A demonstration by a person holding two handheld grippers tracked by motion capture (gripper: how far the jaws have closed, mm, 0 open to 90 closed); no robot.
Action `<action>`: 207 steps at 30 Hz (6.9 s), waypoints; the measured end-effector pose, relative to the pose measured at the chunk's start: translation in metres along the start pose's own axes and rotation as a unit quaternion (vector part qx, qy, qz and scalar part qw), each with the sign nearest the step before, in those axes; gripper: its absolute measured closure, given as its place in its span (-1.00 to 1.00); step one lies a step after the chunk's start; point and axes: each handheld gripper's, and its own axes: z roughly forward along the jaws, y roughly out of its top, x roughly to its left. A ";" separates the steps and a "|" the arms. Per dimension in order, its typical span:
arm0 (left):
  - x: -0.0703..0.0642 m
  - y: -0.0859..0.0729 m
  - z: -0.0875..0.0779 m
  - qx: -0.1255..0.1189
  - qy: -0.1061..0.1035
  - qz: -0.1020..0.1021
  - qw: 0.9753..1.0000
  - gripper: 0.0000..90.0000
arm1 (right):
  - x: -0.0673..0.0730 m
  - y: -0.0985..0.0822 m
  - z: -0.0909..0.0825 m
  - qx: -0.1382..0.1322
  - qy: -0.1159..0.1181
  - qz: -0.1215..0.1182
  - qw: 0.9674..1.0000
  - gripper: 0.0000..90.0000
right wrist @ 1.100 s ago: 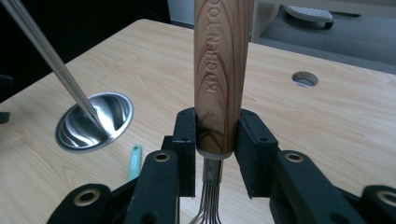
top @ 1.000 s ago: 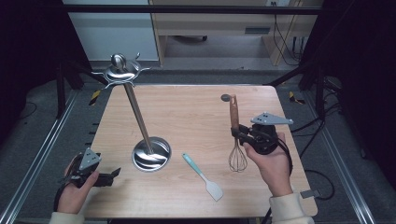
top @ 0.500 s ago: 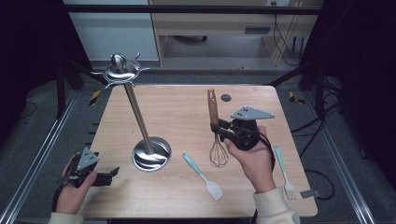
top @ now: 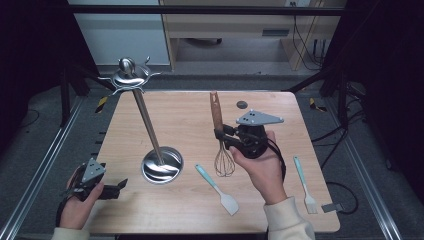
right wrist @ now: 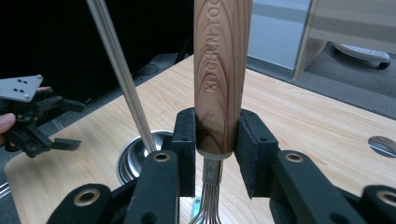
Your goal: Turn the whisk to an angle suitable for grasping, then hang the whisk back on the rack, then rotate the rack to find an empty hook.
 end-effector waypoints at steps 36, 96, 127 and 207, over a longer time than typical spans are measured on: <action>0.000 0.000 -0.002 0.005 0.011 -0.013 1.000 -0.94 | 0.064 0.029 0.016 -0.032 0.075 -0.036 0.996 0.57; 0.001 -0.001 -0.002 -0.003 0.004 -0.008 1.000 -0.94 | 0.095 0.059 0.057 -0.025 0.100 -0.059 0.993 0.57; 0.000 0.000 -0.001 -0.001 0.001 -0.002 1.000 -0.94 | 0.089 0.049 0.070 -0.049 0.101 -0.058 0.992 0.23; -0.053 0.226 -0.142 -0.266 0.014 -0.014 0.964 1.00 | -0.045 -0.141 0.024 0.077 -0.187 0.045 0.978 -0.52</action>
